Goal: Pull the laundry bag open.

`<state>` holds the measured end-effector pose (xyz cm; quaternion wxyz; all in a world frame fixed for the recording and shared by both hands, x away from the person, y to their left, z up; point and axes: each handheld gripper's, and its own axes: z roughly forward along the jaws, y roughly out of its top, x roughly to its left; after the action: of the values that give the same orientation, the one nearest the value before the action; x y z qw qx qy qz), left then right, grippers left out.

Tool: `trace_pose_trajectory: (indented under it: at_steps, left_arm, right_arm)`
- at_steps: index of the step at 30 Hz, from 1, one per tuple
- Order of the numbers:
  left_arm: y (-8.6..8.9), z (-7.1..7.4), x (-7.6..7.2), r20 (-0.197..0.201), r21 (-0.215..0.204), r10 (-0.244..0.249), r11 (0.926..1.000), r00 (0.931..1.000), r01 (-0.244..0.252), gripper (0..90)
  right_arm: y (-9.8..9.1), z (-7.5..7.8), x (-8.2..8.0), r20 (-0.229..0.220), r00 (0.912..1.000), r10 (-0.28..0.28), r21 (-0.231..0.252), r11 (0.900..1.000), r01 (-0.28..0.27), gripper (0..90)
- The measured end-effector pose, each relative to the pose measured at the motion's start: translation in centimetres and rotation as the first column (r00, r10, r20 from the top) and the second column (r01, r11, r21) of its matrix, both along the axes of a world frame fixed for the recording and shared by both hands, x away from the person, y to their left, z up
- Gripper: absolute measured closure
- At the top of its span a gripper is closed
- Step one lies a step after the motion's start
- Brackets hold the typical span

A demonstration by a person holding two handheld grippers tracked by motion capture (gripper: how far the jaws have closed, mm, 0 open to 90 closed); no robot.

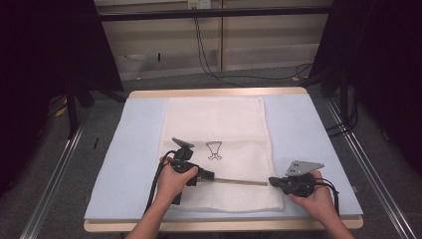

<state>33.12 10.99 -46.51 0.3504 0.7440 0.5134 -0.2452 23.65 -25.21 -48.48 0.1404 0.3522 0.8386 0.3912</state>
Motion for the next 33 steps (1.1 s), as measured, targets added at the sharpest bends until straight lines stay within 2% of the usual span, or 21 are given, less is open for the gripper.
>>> trace_pose_trajectory:
  at_steps: [6, 11, 12, 23, 29, 33]
  left_arm:
    - [0.6, 0.3, 0.0, 0.006, 0.006, 0.002, 1.0, 1.0, -0.002, 87.3]
    - [1.0, 0.4, 0.1, -0.006, -0.003, 0.018, 0.9998, 0.9998, -0.018, 87.2]
    - [1.2, 0.4, 0.1, 0.007, 0.004, 0.021, 0.9998, 0.9998, -0.021, 87.2]
    - [2.4, 0.5, 0.2, 0.006, -0.003, 0.032, 0.9995, 0.9995, -0.031, 87.2]
    - [3.6, 0.7, 0.3, -0.006, -0.012, 0.049, 0.9987, 0.9988, -0.049, 87.2]
    - [4.5, 0.8, 0.3, 0.01, 0.005, 0.054, 0.9985, 0.9985, -0.054, 87.2]
  right_arm:
    - [0.0, 0.0, 0.0, -0.002, 1.0, -0.002, 0.003, 1.0, 0.002, 90.0]
    - [0.0, 0.0, 0.0, -0.001, 1.0, 0.0, 0.001, 1.0, 0.0, 90.0]
    - [0.0, 0.0, 0.0, -0.002, 1.0, -0.001, 0.001, 1.0, 0.001, 90.0]
    - [0.0, 0.0, 0.1, -0.006, 1.0, -0.001, 0.004, 1.0, 0.001, 90.0]
    - [0.0, 0.0, 0.1, -0.006, 1.0, -0.001, 0.007, 1.0, 0.001, 90.0]
    - [0.0, 0.0, 0.1, -0.007, 1.0, -0.001, 0.006, 1.0, 0.001, 90.0]
